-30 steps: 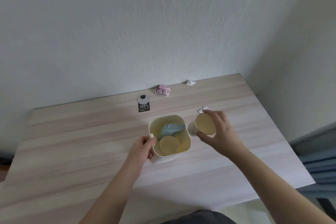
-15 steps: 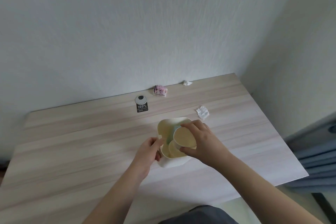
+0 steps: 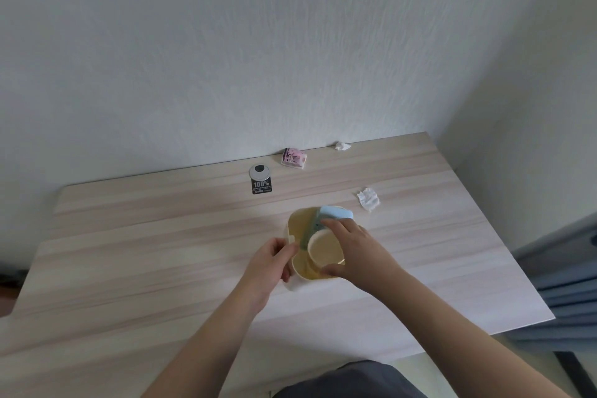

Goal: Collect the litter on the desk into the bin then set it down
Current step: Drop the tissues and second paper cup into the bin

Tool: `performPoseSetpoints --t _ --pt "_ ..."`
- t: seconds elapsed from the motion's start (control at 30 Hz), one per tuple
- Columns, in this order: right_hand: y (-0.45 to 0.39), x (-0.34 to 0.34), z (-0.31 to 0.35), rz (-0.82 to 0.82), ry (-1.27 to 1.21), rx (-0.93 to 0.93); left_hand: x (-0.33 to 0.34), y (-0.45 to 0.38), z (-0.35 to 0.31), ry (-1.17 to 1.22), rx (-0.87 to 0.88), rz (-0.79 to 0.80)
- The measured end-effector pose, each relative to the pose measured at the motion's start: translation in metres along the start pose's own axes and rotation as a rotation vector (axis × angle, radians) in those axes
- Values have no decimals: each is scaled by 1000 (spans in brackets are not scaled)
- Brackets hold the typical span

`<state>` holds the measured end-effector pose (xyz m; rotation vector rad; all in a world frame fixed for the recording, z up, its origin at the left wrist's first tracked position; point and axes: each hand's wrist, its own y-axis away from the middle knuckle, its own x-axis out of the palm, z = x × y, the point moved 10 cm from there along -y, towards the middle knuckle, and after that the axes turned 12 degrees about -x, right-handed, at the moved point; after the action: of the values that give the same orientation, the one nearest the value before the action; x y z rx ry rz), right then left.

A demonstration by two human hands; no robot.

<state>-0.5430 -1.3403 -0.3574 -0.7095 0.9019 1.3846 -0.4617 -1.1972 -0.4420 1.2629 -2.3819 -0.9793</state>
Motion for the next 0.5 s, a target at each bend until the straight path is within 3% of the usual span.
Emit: performPoseSetpoints --t 0.5 --pt "2 15 18 94 97 -43 -5 0 0 -81 35 0"
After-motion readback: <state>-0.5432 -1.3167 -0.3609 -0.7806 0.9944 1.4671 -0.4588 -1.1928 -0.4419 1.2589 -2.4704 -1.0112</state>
